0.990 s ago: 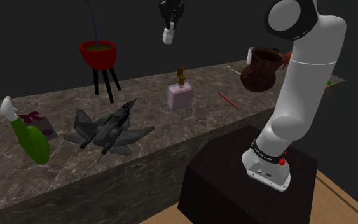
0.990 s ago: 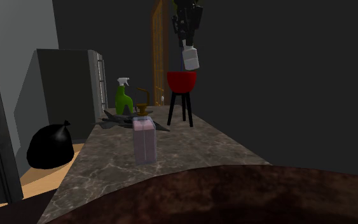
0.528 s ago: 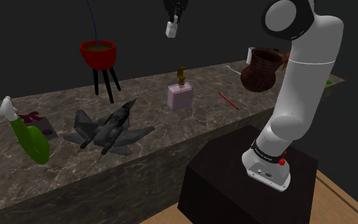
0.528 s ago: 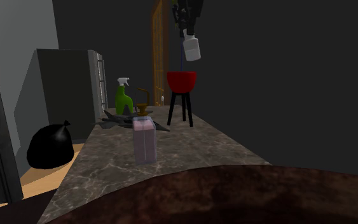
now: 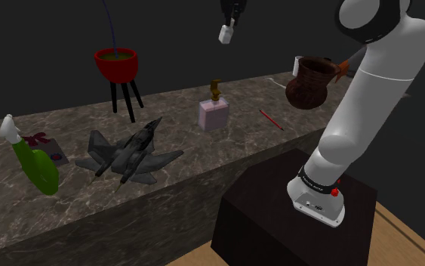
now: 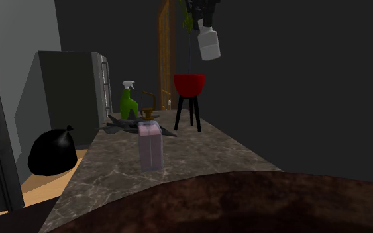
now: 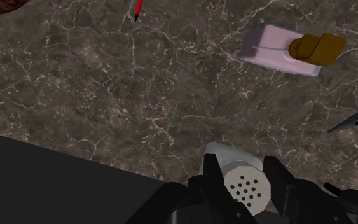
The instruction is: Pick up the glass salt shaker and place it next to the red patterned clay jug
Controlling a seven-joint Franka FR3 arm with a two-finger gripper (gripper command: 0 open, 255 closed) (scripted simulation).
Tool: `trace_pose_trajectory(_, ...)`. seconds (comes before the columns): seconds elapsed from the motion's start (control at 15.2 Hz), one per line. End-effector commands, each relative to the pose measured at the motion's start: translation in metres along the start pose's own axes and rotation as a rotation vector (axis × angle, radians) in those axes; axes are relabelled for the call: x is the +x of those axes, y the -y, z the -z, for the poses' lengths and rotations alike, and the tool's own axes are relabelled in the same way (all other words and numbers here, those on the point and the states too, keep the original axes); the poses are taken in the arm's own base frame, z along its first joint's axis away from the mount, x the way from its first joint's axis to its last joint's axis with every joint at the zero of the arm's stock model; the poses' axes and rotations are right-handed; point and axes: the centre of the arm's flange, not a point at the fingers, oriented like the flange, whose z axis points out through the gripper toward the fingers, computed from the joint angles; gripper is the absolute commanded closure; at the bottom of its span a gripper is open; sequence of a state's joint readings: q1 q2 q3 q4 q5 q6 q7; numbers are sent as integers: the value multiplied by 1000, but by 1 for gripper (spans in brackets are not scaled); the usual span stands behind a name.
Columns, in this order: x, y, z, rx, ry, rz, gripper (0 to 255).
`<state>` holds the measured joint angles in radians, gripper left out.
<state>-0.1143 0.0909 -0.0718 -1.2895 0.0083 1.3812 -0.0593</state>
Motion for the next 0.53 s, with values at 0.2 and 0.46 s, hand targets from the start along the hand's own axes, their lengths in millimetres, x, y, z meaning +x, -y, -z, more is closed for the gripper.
trace_pose_trajectory(0.2, -26, -63, -2, 1, 0, 1, 255)
trace_pose_trajectory(0.46, -46, -112, -2, 1, 0, 1, 255)
